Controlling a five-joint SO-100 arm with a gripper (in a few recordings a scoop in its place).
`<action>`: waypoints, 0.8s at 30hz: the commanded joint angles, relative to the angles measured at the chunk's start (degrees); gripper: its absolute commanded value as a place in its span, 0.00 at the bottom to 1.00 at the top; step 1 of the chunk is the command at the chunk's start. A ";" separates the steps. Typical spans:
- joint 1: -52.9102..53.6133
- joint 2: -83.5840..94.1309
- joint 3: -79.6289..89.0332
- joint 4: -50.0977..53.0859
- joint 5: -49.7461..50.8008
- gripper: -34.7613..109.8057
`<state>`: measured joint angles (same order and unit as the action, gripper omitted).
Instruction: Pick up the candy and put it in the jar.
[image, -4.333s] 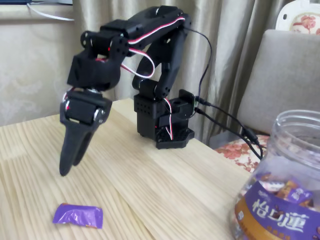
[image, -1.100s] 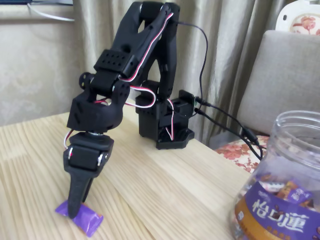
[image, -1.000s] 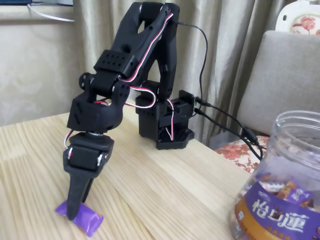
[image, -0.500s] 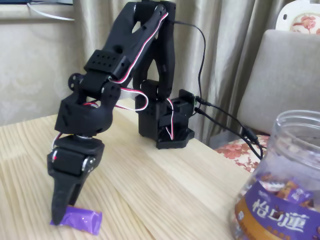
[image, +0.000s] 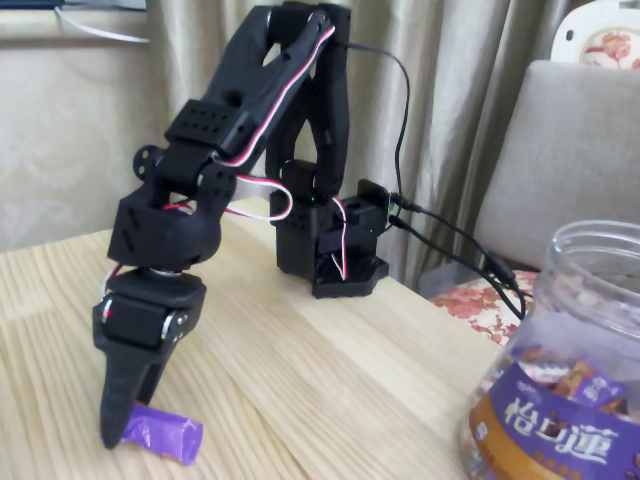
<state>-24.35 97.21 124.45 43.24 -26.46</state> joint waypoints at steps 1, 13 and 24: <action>-0.44 5.27 -2.02 2.46 -0.18 0.47; -3.25 9.76 -0.79 6.68 3.16 0.48; -6.50 10.63 -0.35 6.06 5.80 0.49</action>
<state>-29.36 103.36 124.63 48.78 -20.39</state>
